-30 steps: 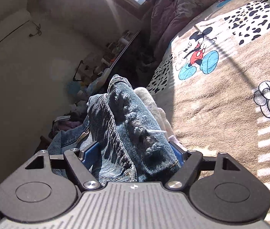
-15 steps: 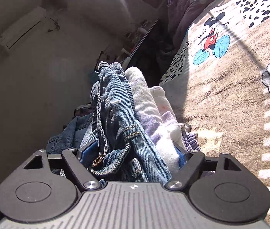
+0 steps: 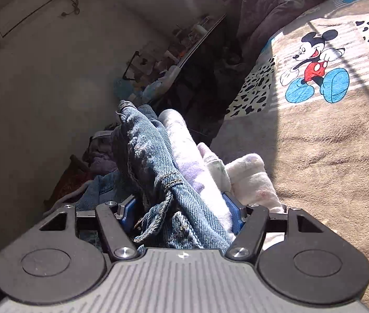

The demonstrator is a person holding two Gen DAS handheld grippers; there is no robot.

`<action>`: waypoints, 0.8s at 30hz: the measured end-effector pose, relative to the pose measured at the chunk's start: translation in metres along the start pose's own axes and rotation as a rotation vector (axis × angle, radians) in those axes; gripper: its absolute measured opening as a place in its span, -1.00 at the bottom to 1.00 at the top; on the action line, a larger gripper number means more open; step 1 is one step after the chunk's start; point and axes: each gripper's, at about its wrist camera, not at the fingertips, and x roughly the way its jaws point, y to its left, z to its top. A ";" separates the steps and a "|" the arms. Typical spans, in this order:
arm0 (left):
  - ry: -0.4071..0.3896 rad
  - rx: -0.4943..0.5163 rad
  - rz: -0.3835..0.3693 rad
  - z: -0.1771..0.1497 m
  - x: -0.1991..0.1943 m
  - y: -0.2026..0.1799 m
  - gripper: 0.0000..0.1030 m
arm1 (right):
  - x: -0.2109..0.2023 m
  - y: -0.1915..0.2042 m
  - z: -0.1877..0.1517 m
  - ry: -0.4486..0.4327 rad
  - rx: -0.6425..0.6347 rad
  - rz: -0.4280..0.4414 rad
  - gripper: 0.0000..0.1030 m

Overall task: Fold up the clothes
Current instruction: 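Lay the jeans on top of the folded clothes stack and open both grippers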

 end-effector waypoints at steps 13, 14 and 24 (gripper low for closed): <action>-0.101 0.037 -0.074 -0.009 -0.085 -0.005 0.25 | -0.087 -0.003 0.008 -0.138 -0.042 -0.017 0.60; -0.115 0.046 -0.081 -0.011 -0.093 -0.005 0.27 | -0.092 -0.002 0.004 -0.127 -0.062 -0.022 0.61; -0.215 0.209 -0.136 -0.079 -0.180 -0.005 0.88 | -0.181 0.038 -0.064 0.003 -0.172 -0.117 0.98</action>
